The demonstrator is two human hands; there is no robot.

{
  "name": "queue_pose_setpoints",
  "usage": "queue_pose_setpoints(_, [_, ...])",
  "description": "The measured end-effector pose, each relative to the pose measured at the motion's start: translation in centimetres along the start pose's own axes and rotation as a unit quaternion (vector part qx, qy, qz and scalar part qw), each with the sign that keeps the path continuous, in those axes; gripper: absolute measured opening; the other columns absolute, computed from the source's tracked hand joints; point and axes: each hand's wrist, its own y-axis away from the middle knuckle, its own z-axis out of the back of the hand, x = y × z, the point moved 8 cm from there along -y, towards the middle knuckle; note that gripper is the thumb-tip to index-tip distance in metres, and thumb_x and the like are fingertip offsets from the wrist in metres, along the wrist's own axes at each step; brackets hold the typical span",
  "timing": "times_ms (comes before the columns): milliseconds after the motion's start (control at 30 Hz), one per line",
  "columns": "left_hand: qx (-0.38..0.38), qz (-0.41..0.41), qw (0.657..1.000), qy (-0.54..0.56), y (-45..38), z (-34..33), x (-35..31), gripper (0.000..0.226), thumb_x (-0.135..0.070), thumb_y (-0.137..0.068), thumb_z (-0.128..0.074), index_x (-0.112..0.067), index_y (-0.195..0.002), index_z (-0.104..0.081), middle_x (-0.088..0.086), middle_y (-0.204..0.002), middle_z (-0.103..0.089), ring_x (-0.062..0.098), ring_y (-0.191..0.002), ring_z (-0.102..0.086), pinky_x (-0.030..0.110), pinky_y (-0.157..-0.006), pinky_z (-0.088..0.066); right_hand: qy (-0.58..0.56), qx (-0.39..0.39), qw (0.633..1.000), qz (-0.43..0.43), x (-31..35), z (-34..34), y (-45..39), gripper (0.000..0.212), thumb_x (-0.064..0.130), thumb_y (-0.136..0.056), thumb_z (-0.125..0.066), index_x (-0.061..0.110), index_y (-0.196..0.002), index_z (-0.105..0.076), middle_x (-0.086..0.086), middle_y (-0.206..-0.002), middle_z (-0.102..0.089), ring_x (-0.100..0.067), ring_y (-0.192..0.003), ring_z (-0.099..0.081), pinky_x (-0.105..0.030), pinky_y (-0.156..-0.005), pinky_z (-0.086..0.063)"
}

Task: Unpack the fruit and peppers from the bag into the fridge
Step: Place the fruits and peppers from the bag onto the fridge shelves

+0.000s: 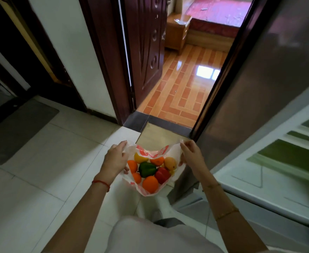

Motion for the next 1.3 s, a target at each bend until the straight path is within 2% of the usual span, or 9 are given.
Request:
queue_pose_setpoints(133, [0.001, -0.024, 1.0, -0.007, 2.7, 0.9, -0.3, 0.048, -0.017, -0.099, -0.043, -0.026, -0.146, -0.037, 0.015, -0.133, -0.051, 0.032, -0.102, -0.065, 0.047, -0.086, -0.058, -0.011, -0.027, 0.999, 0.019, -0.5, 0.9, 4.3, 0.028, 0.026, -0.102, -0.047, -0.001, -0.105, -0.05, -0.034, -0.082, -0.056, -0.027, -0.056, -0.056, -0.032, -0.049, -0.052])
queue_pose_setpoints(400, [0.027, -0.104, 0.994, 0.01, 10.8, 2.5, -2.9, 0.045, -0.018, -0.102, -0.04, -0.022, -0.147, -0.036, 0.011, -0.142, -0.05, 0.026, -0.126, -0.05, 0.035, -0.097, -0.046, -0.047, -0.106, 0.993, 0.036, -0.8, 2.3, 14.3, 0.021, 0.023, -0.102, -0.047, 0.005, -0.094, -0.049, -0.011, -0.054, -0.052, -0.015, -0.035, -0.048, -0.026, -0.038, -0.04])
queue_pose_setpoints(633, [0.072, -0.184, 0.979, 0.052, 17.3, 2.7, -6.0, 0.044, -0.015, -0.102, -0.041, -0.023, -0.145, -0.041, 0.01, -0.117, -0.064, 0.001, -0.057, -0.059, 0.001, -0.051, -0.041, -0.103, -0.177, 0.978, 0.039, -0.4, 5.3, 23.1, 0.017, 0.023, -0.102, -0.049, 0.006, -0.095, -0.049, -0.006, -0.066, -0.05, -0.006, -0.037, -0.047, -0.023, -0.038, -0.04])
queue_pose_setpoints(700, [0.086, -0.202, 0.973, 0.073, 18.8, 2.4, -7.1, 0.045, -0.013, -0.101, -0.043, -0.021, -0.146, -0.041, 0.009, -0.12, -0.063, -0.017, -0.058, -0.059, -0.002, -0.049, -0.039, -0.117, -0.196, 0.972, 0.046, -0.5, 6.7, 25.2, 0.018, 0.024, -0.101, -0.049, 0.008, -0.094, -0.048, -0.006, -0.066, -0.05, -0.007, -0.037, -0.046, -0.025, -0.037, -0.04])
queue_pose_setpoints(833, [0.123, -0.242, 0.957, 0.097, 21.3, 1.4, -9.8, 0.045, -0.016, -0.101, -0.044, -0.023, -0.145, -0.04, 0.015, -0.14, -0.052, 0.0, -0.05, -0.065, 0.017, -0.054, -0.056, -0.13, -0.23, 0.963, 0.055, -0.4, 9.5, 29.2, 0.02, 0.026, -0.102, -0.048, 0.006, -0.101, -0.049, -0.007, -0.068, -0.05, -0.008, -0.038, -0.045, -0.026, -0.041, -0.04])
queue_pose_setpoints(933, [0.135, -0.278, 0.946, 0.095, 23.5, 0.7, -12.2, 0.045, -0.018, -0.101, -0.044, -0.025, -0.145, -0.04, 0.011, -0.13, -0.059, 0.01, -0.049, -0.068, 0.044, -0.064, -0.06, -0.154, -0.261, 0.95, 0.078, 0.1, 12.0, 32.0, 0.018, 0.025, -0.102, -0.048, 0.007, -0.1, -0.049, -0.003, -0.061, -0.048, -0.009, -0.038, -0.042, -0.026, -0.039, -0.039])
queue_pose_setpoints(1067, [0.17, -0.311, 0.928, 0.109, 25.6, -1.1, -15.7, 0.047, -0.017, -0.1, -0.045, -0.027, -0.146, -0.036, 0.002, -0.114, -0.062, 0.019, -0.057, -0.07, 0.055, -0.066, -0.059, -0.154, -0.299, 0.935, 0.111, 0.9, 16.3, 34.4, 0.014, 0.021, -0.102, -0.048, 0.008, -0.097, -0.047, 0.001, -0.059, -0.049, -0.01, -0.035, -0.041, -0.025, -0.033, -0.038])
queue_pose_setpoints(1167, [0.189, -0.332, 0.913, 0.142, 27.2, -2.7, -19.1, 0.044, -0.011, -0.1, -0.045, -0.023, -0.142, -0.041, -0.002, -0.1, -0.058, 0.019, -0.052, -0.068, 0.055, -0.064, -0.059, -0.148, -0.32, 0.929, 0.115, 1.1, 20.1, 35.0, 0.014, 0.022, -0.102, -0.05, 0.009, -0.099, -0.047, -0.003, -0.07, -0.048, -0.011, -0.036, -0.04, -0.026, -0.034, -0.039])
queue_pose_setpoints(1300, [0.181, -0.34, 0.909, 0.161, 28.2, -4.8, -23.7, 0.049, -0.007, -0.099, -0.044, -0.024, -0.144, -0.041, 0.017, -0.122, -0.056, 0.016, -0.05, -0.067, 0.038, -0.054, -0.059, -0.13, -0.329, 0.927, 0.127, 1.5, 25.8, 34.5, 0.014, 0.022, -0.102, -0.048, 0.009, -0.103, -0.047, -0.005, -0.068, -0.047, -0.01, -0.038, -0.041, -0.026, -0.037, -0.04])
